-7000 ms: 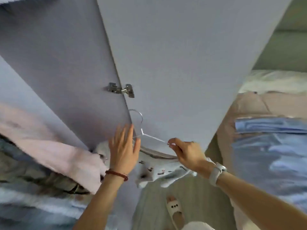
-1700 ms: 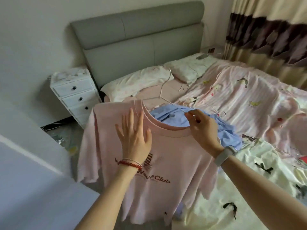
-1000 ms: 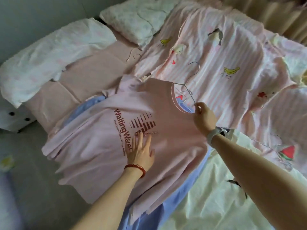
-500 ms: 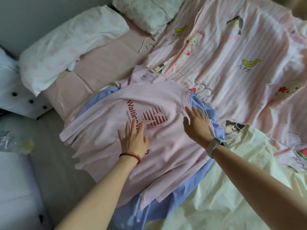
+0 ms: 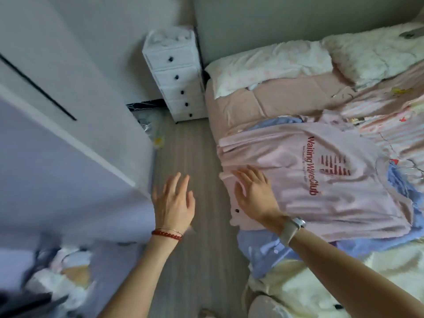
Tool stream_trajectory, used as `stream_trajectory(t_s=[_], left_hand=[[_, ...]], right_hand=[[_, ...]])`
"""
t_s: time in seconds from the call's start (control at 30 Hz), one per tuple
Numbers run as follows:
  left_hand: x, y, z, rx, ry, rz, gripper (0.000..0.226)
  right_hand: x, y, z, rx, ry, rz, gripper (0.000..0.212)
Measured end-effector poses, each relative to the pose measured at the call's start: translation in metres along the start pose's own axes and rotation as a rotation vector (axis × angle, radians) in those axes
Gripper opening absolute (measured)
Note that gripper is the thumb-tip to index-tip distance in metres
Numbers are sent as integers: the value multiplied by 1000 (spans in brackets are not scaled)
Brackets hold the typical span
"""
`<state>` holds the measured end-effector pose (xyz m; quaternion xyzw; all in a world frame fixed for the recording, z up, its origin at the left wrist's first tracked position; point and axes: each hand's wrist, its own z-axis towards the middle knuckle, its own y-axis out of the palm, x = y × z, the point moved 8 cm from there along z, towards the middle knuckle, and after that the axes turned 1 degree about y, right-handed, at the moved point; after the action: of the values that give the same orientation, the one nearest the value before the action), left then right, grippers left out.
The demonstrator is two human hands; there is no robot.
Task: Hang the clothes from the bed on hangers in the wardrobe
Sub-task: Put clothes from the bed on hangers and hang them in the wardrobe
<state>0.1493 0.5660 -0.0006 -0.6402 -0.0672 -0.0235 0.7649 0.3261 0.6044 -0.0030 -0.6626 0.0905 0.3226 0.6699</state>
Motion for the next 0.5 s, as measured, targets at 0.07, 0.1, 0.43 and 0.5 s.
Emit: stream_trajectory(t_s=[0.07,0.1,0.43,0.5], left_hand=[[-76,-31,-48,65,-135,42,43],[-113,-48,-73,97,-202,53,42],[-348,-235,-318,427,-798,343,39],[-367,-270,-350,508,-847,451,37]], right_hand=[[-78,39,-10,-94,-154,18,42],[-116,57,-16,-134,-232,29,43],[-453,186,-90,-427,-793,248,45],[-512,197,-103,-456,-855,313,42]])
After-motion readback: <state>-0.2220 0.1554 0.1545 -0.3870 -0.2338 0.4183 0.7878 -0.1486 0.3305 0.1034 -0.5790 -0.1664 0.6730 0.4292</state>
